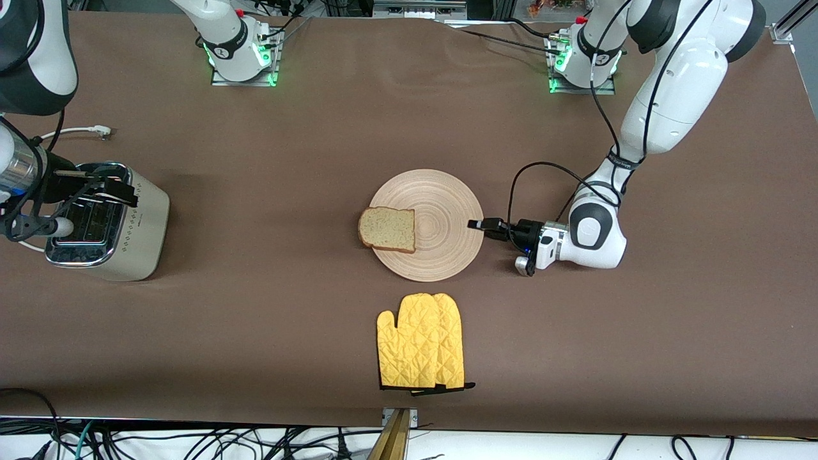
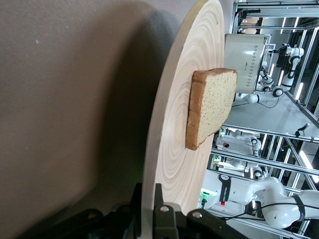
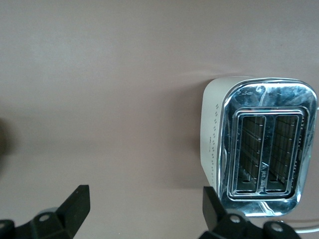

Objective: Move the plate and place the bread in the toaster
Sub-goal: 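Release the plate with the left gripper while the right gripper reaches out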

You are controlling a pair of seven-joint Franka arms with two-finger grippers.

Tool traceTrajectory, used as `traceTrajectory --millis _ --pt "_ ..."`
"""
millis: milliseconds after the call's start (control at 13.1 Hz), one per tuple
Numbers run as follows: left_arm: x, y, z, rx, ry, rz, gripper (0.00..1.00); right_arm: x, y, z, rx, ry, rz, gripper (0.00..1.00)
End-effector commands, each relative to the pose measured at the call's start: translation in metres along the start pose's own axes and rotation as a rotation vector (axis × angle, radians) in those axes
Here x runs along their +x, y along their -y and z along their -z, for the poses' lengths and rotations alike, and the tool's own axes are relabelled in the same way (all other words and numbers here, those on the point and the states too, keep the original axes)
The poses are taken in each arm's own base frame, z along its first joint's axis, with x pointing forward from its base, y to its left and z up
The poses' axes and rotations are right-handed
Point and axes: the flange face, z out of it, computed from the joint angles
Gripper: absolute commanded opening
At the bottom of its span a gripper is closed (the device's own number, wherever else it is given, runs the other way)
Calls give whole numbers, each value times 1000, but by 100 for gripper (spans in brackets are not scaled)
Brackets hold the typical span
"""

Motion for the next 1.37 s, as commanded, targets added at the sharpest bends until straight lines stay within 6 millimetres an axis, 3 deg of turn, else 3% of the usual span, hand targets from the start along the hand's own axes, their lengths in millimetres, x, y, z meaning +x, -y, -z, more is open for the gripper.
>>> traceTrajectory --millis 0,305,687,763,916,1068,1221,1297 --pt "-1 5 17 -21 -30 3 100 5 10 -10 15 25 11 100" --pt "-3 -4 60 27 -36 -19 100 12 37 -32 192 70 3 100" --pt "-18 4 169 258 35 -56 100 25 99 -77 391 152 16 100" --pt "-19 -4 190 337 69 -46 100 29 112 -94 440 186 10 100" --pt "-18 -26 240 532 126 -23 100 35 153 -138 521 259 13 100" --pt "-12 -54 277 760 217 31 100 37 194 -168 515 255 35 100" --pt "-10 -90 289 910 242 92 100 35 238 -200 489 243 67 100" --pt "-13 -117 292 979 237 117 100 33 255 -214 484 237 77 100"
